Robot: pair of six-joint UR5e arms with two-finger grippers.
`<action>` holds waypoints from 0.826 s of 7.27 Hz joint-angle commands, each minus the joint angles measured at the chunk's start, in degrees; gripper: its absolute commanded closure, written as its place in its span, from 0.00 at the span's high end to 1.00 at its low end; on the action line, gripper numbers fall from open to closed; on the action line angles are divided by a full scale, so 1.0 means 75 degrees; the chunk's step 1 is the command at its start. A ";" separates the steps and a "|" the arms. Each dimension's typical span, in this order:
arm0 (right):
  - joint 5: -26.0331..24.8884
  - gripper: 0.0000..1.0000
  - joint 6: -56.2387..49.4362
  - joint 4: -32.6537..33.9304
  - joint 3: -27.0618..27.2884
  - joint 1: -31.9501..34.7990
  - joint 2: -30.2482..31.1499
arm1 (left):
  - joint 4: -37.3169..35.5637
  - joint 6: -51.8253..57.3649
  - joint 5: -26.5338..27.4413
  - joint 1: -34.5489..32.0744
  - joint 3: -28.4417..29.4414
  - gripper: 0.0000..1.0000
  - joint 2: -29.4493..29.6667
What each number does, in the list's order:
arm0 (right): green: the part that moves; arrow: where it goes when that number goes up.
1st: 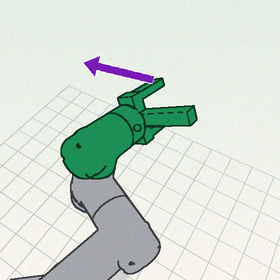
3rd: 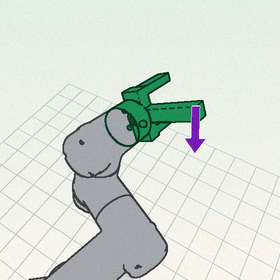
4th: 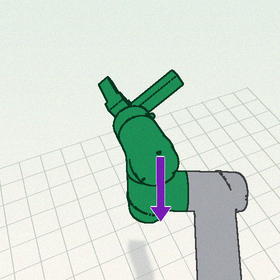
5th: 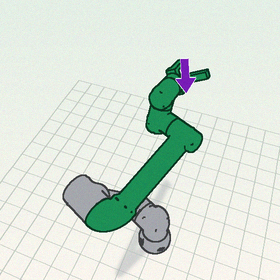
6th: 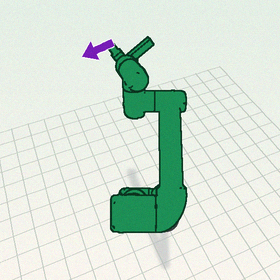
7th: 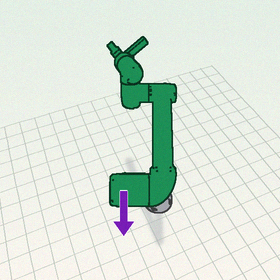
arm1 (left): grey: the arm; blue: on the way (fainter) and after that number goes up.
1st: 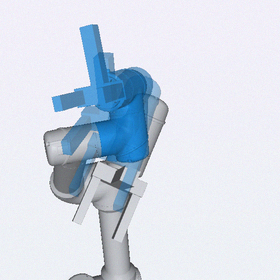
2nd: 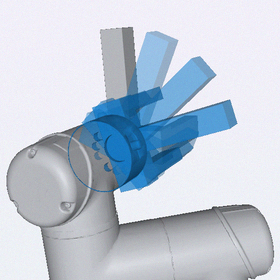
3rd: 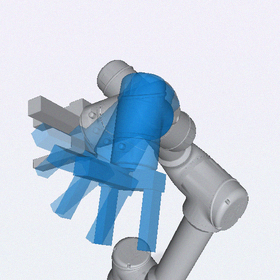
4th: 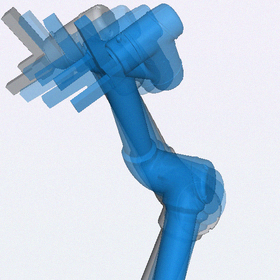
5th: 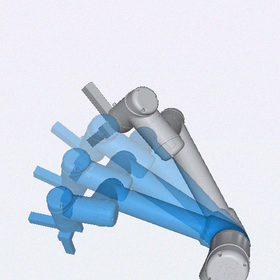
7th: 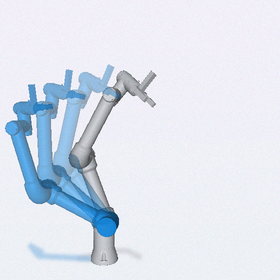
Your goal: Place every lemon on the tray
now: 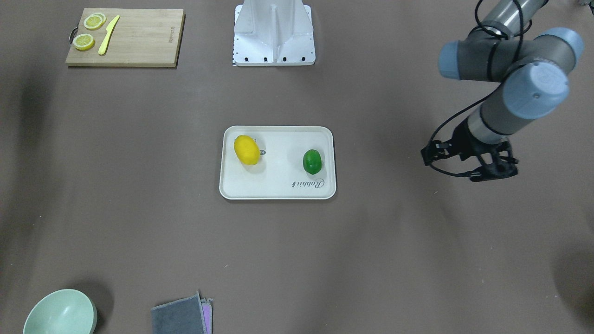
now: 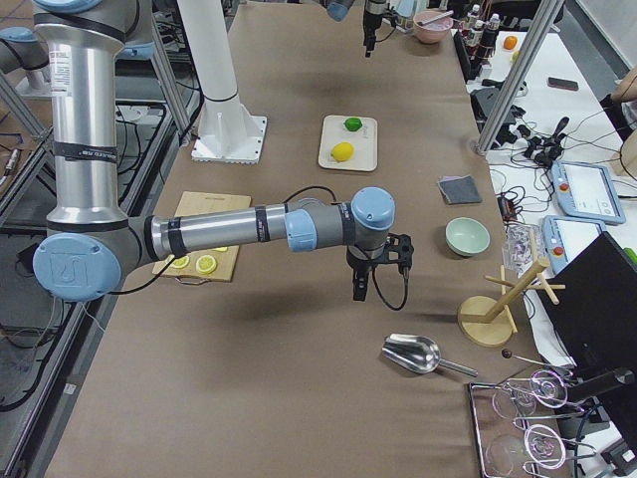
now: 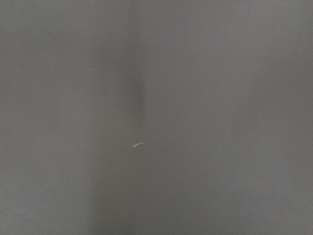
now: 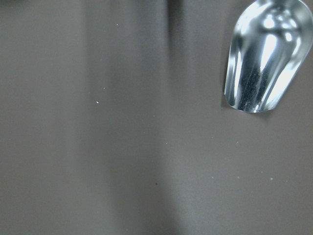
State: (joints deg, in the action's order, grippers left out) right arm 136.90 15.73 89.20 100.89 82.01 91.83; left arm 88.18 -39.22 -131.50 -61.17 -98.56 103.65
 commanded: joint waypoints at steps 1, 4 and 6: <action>-0.0124 1.00 -0.0326 0.0480 -0.0022 0.0373 0.0095 | -0.0061 0.1021 -0.0338 -0.0771 -0.0298 0.98 -0.1241; -0.0359 1.00 -0.0598 0.0529 -0.0011 0.0421 0.0108 | -0.0248 0.3454 -0.0338 -0.2456 -0.0440 0.98 -0.2659; -0.0523 1.00 -0.0586 0.0529 -0.0045 0.0410 0.0096 | -0.0739 0.4158 -0.0338 -0.3136 -0.0500 0.98 -0.3153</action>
State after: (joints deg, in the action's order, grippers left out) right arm 133.54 11.30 93.15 100.76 85.10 92.62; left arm 84.63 -12.40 -134.04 -80.86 -102.35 82.49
